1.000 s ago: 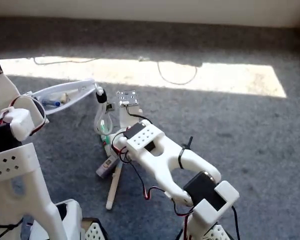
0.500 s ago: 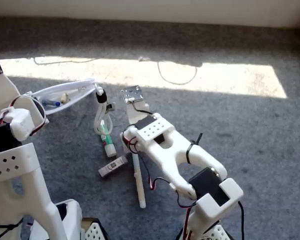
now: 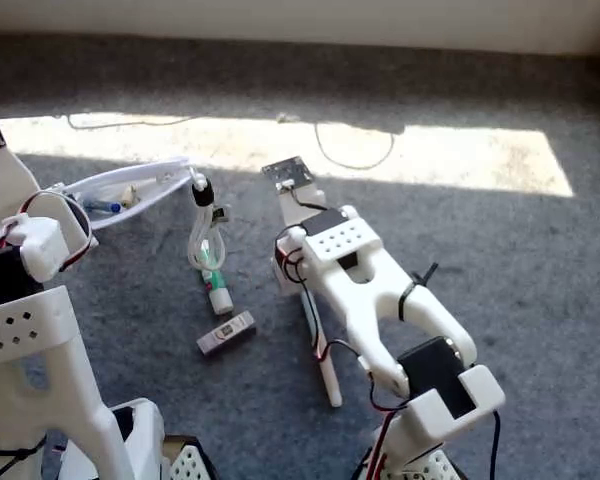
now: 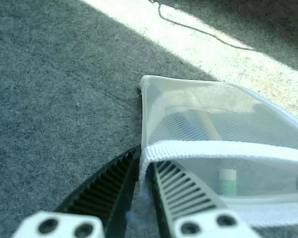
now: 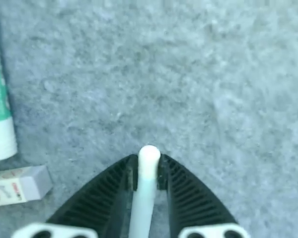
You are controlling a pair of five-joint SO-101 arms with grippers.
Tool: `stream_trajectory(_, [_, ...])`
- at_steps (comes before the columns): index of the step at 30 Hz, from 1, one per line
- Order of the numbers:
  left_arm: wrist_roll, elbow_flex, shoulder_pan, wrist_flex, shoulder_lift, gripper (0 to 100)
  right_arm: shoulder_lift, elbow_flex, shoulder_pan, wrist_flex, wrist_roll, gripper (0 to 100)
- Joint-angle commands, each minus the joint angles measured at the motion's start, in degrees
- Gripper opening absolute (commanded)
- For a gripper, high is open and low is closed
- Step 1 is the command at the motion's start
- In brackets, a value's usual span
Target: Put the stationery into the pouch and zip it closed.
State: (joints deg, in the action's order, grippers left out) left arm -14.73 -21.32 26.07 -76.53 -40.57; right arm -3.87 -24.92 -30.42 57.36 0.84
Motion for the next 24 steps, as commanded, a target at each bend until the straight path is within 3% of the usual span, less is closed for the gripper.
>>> stream_trajectory(1, [0.0, 1.45, 0.57, 0.09, -0.57, 1, 3.3, 1.98, 0.48, 2.77, -0.88, 12.5])
stream_trajectory(11, [0.0, 1.45, 0.48, 0.0, -0.57, 1, -2.51, 1.63, -2.33, 3.21, -0.88, 11.1])
stream_trajectory(17, [0.0, 1.45, 0.48, 0.0, -0.57, 1, -6.37, 1.89, -2.95, 3.3, -0.88, 4.4])
stream_trajectory(24, [0.0, 1.45, 0.04, -0.26, -0.57, 1, -1.27, 1.63, -2.95, 7.43, -0.97, 0.5])
